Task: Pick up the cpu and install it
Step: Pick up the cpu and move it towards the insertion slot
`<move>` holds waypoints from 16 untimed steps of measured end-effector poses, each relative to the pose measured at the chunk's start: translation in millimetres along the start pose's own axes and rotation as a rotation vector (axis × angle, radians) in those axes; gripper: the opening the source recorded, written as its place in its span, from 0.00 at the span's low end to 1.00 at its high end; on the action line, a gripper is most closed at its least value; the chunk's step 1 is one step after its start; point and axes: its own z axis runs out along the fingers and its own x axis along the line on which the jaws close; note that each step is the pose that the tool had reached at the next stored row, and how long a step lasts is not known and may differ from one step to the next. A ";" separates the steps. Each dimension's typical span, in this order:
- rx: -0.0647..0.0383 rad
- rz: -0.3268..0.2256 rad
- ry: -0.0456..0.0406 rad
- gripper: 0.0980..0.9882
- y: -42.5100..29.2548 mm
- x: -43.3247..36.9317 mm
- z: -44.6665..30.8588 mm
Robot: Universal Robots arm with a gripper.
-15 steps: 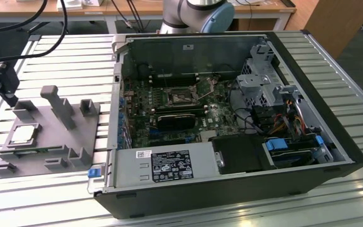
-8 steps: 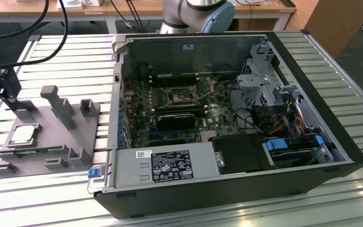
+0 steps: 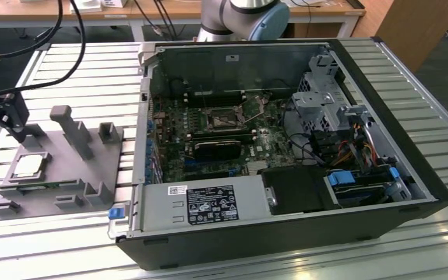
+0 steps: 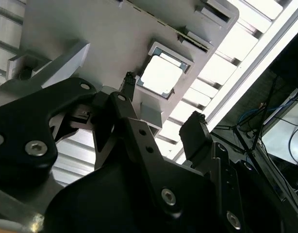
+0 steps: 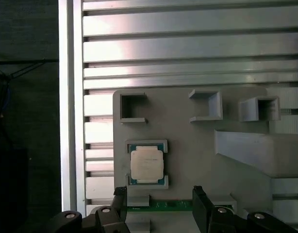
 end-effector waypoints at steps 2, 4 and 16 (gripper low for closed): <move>0.000 0.000 -0.0001 0.62 -0.2 0.0 3.4; 0.000 -0.001 0.0000 0.62 -0.3 0.1 5.5; -0.001 -0.011 0.0006 0.62 -1.2 5.5 18.7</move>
